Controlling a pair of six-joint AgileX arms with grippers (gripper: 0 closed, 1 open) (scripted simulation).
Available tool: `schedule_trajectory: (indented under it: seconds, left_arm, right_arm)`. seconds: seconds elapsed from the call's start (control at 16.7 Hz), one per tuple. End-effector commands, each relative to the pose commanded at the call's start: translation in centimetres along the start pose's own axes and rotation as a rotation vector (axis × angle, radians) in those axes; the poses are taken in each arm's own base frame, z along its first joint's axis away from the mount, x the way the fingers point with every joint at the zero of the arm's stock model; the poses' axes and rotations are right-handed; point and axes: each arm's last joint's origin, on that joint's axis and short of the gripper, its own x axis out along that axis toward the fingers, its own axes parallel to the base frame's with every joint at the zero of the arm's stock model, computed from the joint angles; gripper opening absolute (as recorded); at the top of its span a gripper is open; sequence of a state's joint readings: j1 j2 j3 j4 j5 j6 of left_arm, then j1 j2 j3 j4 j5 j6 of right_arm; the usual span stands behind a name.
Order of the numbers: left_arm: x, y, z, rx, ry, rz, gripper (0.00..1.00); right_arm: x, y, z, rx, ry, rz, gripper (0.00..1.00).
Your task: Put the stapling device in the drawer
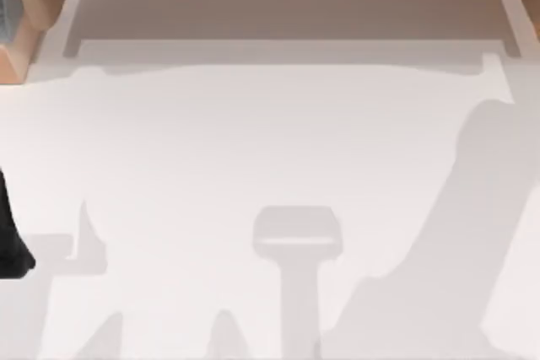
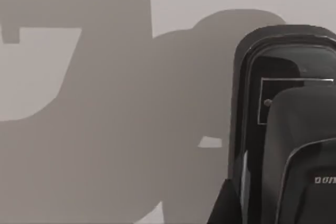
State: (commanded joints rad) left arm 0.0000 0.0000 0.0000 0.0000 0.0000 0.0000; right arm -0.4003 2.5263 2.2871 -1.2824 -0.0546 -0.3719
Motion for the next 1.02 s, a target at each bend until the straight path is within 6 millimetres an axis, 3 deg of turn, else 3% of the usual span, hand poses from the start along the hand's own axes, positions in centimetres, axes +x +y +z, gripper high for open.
schedule_trajectory:
  seconds: [0.66, 1.02]
  left_arm:
    - [0.00, 0.00, 0.00, 0.000, 0.000, 0.000, 1.00]
    - [0.00, 0.00, 0.00, 0.000, 0.000, 0.000, 1.00]
  right_arm:
    - [0.00, 0.00, 0.00, 0.000, 0.000, 0.000, 0.98]
    - [0.00, 0.00, 0.00, 0.000, 0.000, 0.000, 1.00]
